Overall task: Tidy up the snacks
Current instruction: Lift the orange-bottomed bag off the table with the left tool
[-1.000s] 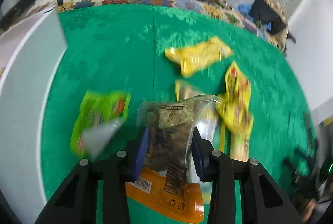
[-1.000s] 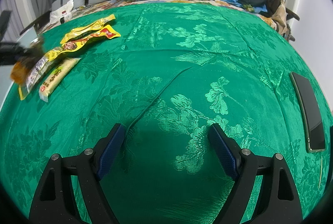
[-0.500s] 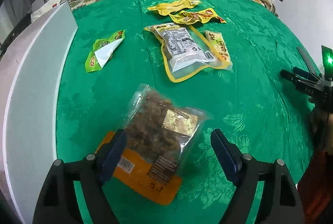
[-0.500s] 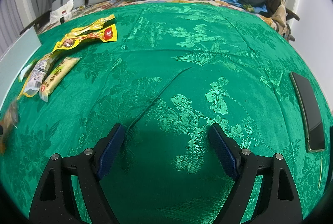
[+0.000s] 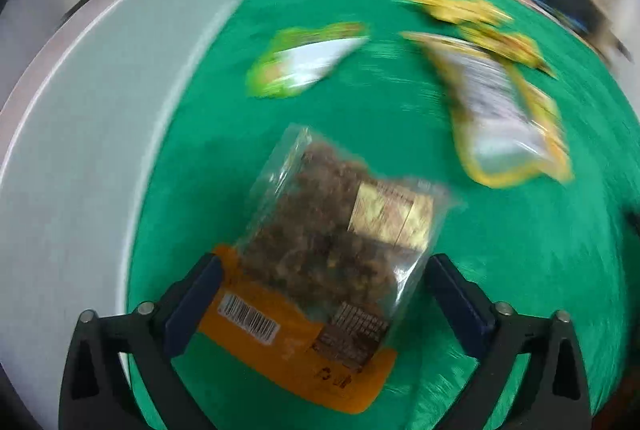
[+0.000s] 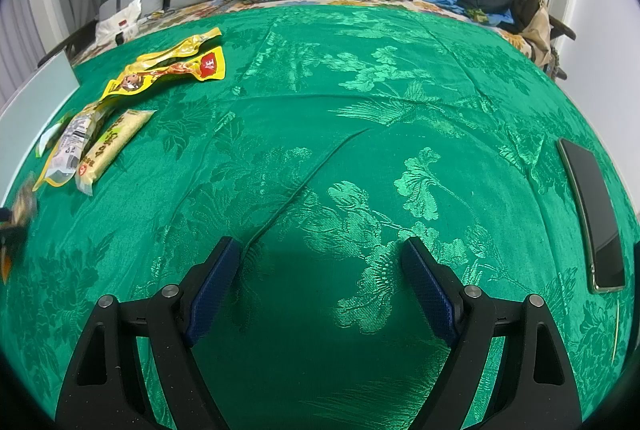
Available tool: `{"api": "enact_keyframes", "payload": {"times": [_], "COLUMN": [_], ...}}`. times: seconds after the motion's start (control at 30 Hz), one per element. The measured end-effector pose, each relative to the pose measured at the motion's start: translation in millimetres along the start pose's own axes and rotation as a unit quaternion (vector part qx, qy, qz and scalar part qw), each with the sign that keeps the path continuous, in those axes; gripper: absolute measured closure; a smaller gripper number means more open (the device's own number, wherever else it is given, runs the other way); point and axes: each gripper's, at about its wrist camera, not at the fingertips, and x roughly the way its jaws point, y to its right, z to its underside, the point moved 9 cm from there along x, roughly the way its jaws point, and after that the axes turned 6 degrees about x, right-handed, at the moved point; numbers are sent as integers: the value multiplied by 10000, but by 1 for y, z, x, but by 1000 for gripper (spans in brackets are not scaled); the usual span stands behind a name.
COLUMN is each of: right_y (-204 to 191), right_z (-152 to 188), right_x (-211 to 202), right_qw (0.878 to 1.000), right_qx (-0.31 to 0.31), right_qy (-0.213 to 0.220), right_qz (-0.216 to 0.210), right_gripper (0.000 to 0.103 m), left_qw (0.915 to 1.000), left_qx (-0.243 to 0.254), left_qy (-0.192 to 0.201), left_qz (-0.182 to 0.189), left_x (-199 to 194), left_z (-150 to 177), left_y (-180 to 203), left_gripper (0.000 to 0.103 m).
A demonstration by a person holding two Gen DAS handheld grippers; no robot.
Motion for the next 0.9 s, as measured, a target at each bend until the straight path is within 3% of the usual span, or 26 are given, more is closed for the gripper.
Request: {"api": "enact_keyframes", "payload": {"times": [0.13,0.3,0.43,0.53,0.73,0.9], "right_y": [0,0,0,0,0,0], "right_z": [0,0,0,0,0,0], "right_x": [0,0,0,0,0,0], "right_qw": [10000,10000,10000,10000,10000,10000], "right_qx": [0,0,0,1,1,2], "right_qy": [0,0,-1,-1,1,-1], "right_qz": [0,0,1,-1,-1,-2], "right_gripper": [17,17,17,17,17,17], "left_qw": [9994,9986,9962,9948,9965,9949], "left_qx": [-312,504,848,866,576,433], "left_qy": [67,-27,46,-377,511,875], "left_qz": [-137,163,179,382,330,240], "left_x": [0,-5,-12,9,6,3], "left_z": [-1,-8,-19,-18,-24,-21], "left_y": [-6,6,3,-1,-14,-17], "left_gripper": [0,0,0,0,0,0]}}
